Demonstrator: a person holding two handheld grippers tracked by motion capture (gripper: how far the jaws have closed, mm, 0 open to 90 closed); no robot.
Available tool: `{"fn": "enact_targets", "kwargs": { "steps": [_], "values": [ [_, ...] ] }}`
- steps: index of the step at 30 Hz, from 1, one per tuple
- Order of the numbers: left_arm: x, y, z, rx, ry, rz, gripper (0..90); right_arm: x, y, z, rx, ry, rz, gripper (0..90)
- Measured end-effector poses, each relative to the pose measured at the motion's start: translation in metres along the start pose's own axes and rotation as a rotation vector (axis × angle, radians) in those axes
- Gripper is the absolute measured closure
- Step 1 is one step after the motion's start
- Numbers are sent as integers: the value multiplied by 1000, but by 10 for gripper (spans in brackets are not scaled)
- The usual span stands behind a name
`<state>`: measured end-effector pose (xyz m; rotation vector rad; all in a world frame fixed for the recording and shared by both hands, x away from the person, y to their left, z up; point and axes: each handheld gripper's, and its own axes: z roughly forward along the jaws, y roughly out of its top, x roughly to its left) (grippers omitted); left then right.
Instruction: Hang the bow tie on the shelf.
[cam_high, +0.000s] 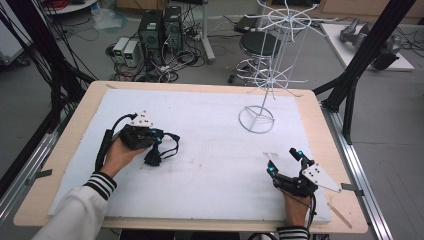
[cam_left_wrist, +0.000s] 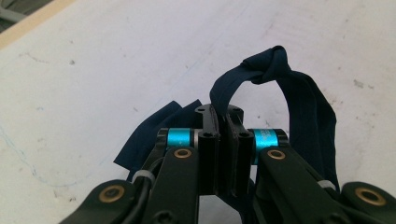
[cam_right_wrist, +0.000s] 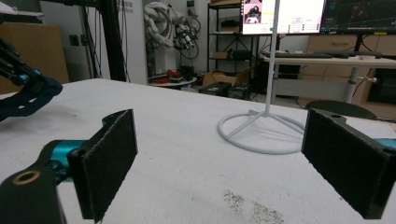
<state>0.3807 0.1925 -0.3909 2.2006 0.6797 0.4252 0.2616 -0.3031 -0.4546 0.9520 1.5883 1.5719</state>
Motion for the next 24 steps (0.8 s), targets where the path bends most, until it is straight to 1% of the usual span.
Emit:
{"fn": "enact_targets", "kwargs": {
  "steps": [5, 8, 9, 13, 22, 23, 24],
  "values": [
    [-3, 5, -4, -48, -5, 4, 848, 0, 0, 0, 0, 1, 1, 97],
    [-4, 8, -7, -101, -19, 4, 848, 0, 0, 0, 0, 0, 1, 97],
    [-5, 9, -8, -113, -19, 3, 849, 0, 0, 0, 0, -1, 0, 97],
    [-7, 15, -9, -143, -27, 14, 851, 0, 0, 0, 0, 0, 1, 96],
    [-12, 30, -11, -232, -46, 19, 852, 0, 0, 0, -3, -1, -4, 97],
    [-12, 32, -11, -235, -49, 23, 852, 0, 0, 0, -3, -2, -5, 97],
    [-14, 33, -11, -252, -50, 31, 852, 0, 0, 0, -4, -1, -4, 96]
  ]
}}
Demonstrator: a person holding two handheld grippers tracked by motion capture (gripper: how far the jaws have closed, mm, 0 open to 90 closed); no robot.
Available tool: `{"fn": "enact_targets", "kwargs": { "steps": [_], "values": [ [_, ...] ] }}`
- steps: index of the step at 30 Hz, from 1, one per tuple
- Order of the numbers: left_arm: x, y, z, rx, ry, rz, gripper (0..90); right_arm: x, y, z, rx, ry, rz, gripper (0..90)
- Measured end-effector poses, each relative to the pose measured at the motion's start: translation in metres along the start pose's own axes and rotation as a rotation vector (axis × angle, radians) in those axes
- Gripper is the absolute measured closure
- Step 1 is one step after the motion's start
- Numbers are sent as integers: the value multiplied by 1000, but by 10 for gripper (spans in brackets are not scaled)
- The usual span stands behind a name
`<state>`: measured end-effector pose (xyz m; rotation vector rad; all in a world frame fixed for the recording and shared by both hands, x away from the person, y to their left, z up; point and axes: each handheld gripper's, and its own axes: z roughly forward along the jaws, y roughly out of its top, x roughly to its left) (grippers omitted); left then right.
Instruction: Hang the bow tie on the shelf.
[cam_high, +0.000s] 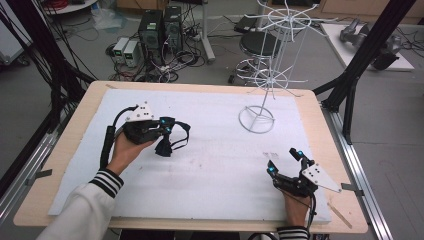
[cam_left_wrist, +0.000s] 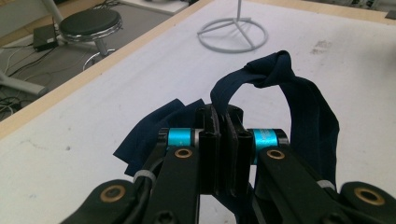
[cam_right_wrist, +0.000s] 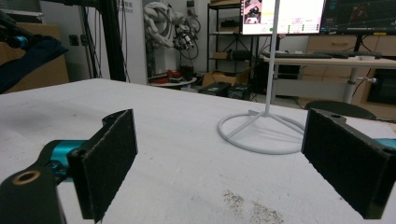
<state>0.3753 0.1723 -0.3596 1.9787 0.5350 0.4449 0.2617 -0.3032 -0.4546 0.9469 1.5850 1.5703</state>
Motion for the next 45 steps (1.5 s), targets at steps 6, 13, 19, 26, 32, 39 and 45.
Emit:
{"fn": "enact_targets", "kwargs": {
  "steps": [6, 13, 19, 26, 32, 39, 45],
  "values": [
    [-3, 9, 3, -43, -21, 6, 851, 0, 0, 0, 0, 0, 1, 97],
    [-4, 19, 6, -82, -27, 3, 852, 0, 0, 0, 0, 0, 0, 97],
    [-5, 27, 13, -116, -36, -7, 851, 0, 0, 0, 0, -1, -2, 96],
    [-8, 39, 22, -132, -52, -7, 851, 0, 0, 0, 1, -2, -1, 97],
    [-10, 49, 30, -151, -58, -5, 851, 0, 0, 0, 1, -2, -1, 97],
    [-13, 55, 36, -157, -65, -3, 851, 0, 0, 0, 0, -1, 0, 97],
    [-14, 61, 42, -171, -69, -9, 851, 0, 0, 0, 0, -1, 0, 96]
  ]
}}
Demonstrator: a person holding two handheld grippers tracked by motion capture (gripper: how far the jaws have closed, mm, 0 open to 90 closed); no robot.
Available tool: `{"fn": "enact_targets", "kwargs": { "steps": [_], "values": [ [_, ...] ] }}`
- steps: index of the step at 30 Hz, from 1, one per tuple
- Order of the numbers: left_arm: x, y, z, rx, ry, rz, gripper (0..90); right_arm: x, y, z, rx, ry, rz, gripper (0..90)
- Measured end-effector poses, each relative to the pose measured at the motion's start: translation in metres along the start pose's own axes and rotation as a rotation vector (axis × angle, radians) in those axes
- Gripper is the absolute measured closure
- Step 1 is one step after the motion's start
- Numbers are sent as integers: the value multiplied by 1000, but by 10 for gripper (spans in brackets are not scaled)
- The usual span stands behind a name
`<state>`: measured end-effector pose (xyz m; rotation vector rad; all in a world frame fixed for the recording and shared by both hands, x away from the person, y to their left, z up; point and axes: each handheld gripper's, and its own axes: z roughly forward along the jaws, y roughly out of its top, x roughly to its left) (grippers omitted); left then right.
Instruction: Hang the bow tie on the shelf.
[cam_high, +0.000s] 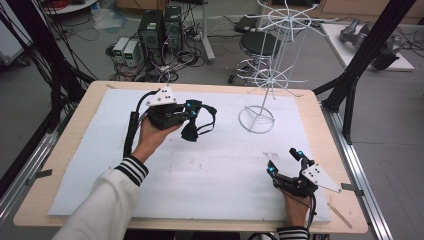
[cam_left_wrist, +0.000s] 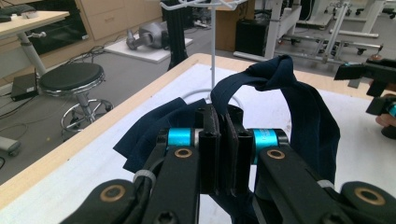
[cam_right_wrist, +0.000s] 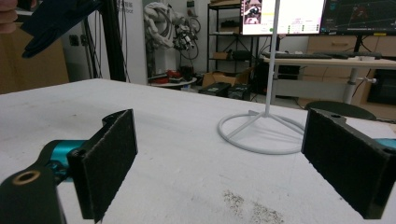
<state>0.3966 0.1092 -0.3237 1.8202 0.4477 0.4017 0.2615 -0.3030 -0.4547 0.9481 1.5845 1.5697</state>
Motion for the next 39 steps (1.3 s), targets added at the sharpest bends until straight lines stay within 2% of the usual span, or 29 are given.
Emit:
{"fn": "enact_targets", "kwargs": {
  "steps": [14, 28, 39],
  "values": [
    [-6, 18, 19, -34, -15, 3, 851, 0, 0, 0, -1, 0, -1, 96],
    [-5, 42, 39, -65, -17, -3, 851, 0, 0, 0, 0, 0, 7, 97],
    [-3, 51, 53, -70, -9, -5, 851, 0, 0, 0, -4, 1, 7, 97]
  ]
}}
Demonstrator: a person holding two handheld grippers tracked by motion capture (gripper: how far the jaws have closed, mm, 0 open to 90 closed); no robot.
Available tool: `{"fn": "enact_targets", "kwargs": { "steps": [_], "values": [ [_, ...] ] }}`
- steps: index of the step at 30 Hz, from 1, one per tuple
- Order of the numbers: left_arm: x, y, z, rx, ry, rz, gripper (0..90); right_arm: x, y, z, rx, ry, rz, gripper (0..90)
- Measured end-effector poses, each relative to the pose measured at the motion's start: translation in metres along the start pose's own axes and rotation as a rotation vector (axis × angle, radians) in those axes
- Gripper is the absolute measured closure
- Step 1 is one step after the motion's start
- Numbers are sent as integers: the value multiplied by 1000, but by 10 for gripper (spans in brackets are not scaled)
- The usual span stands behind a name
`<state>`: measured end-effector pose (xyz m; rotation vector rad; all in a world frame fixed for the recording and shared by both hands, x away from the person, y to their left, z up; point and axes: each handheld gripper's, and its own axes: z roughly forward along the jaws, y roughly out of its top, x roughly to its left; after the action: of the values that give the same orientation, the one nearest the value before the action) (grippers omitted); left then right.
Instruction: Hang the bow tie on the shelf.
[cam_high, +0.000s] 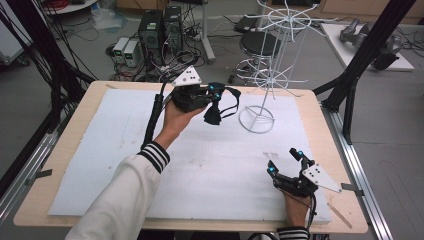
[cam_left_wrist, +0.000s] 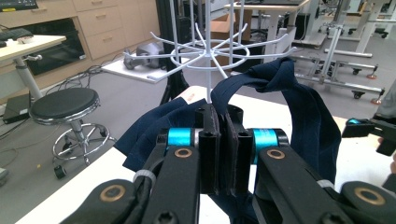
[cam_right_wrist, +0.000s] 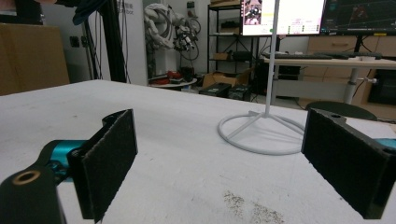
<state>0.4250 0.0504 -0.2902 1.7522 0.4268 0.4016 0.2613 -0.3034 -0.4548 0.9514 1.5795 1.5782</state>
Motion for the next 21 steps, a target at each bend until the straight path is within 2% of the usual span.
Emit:
{"fn": "enact_targets", "kwargs": {
  "steps": [10, 17, 21],
  "values": [
    [0, 4, 14, -1, 3, -5, 852, -1, 0, 0, -5, 1, -2, 97],
    [-1, 17, 20, -4, 8, 0, 852, -1, 0, 0, -4, -1, 0, 96],
    [-2, 20, 23, -4, 11, -5, 852, -1, 0, 0, -4, 0, 0, 96]
  ]
}}
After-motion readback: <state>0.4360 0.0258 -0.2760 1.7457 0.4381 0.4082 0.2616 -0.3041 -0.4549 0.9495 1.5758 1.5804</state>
